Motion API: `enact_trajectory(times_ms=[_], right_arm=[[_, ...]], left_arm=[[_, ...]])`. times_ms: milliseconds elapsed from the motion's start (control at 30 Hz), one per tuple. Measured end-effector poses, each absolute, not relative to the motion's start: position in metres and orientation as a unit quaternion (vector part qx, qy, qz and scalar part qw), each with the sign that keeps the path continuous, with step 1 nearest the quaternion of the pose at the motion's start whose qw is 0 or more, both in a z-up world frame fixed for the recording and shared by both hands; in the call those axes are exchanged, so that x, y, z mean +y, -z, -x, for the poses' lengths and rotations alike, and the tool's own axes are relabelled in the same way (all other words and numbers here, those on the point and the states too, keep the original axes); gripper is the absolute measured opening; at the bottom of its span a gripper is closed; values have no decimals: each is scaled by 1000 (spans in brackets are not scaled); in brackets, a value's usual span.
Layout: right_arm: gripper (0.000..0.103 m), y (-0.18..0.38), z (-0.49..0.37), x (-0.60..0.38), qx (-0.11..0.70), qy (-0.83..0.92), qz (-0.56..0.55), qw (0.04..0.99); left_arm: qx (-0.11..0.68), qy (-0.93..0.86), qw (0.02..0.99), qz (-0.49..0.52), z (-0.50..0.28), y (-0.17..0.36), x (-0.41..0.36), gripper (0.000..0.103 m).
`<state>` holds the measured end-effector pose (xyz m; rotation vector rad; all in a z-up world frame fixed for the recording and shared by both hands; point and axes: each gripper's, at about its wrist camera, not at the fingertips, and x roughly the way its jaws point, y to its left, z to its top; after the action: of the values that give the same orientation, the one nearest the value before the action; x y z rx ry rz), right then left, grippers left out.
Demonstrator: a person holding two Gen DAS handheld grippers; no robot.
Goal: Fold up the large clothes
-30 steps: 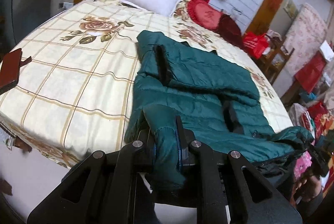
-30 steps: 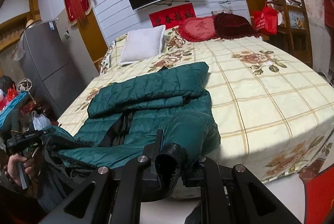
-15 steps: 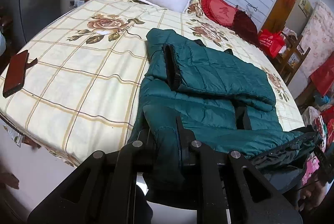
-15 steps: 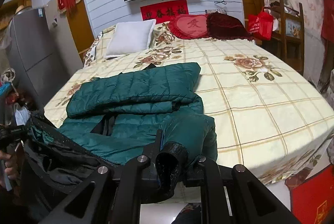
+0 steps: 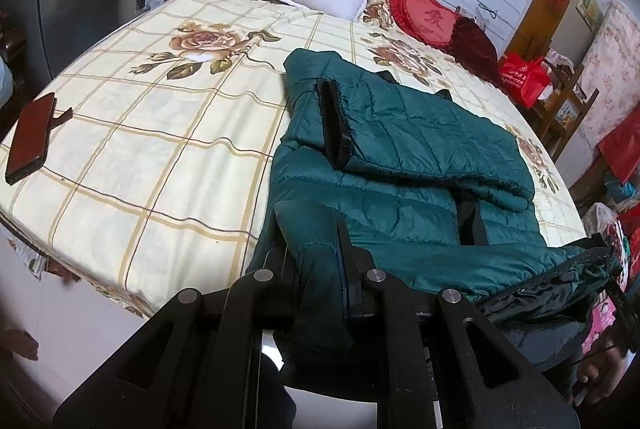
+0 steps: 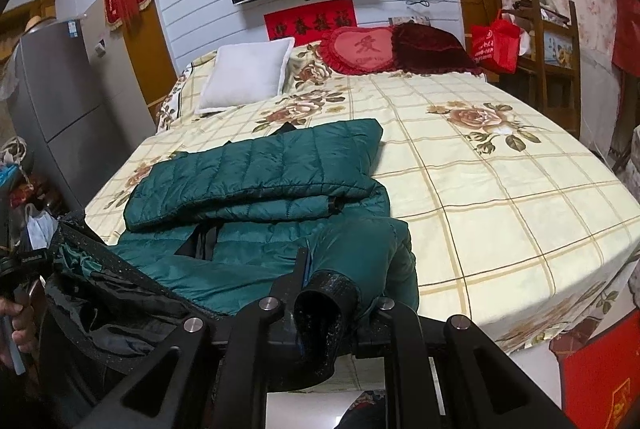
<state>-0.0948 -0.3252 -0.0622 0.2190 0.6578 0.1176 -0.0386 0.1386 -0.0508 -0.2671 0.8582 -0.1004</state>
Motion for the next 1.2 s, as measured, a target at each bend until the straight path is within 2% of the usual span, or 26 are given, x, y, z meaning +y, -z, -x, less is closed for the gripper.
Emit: enact_trajectory(times_ms=[267, 433, 600, 833, 1200], right_arm=[[12, 61, 97, -324, 323, -56, -108, 938], [12, 58, 98, -333, 321, -51, -136, 936], [12, 39, 99, -330, 289, -40, -106, 951], [12, 9, 90, -334, 239, -30, -117, 964], [12, -22, 53, -331, 201, -23, -106, 974]], left_arm=[[408, 55, 900, 142, 42, 50, 142, 13], [366, 63, 916, 154, 54, 34, 146, 13], [324, 72, 933, 139, 57, 6, 145, 13], [277, 75, 946, 147, 47, -32, 150, 13], [250, 69, 953, 155, 11, -58, 149, 13]])
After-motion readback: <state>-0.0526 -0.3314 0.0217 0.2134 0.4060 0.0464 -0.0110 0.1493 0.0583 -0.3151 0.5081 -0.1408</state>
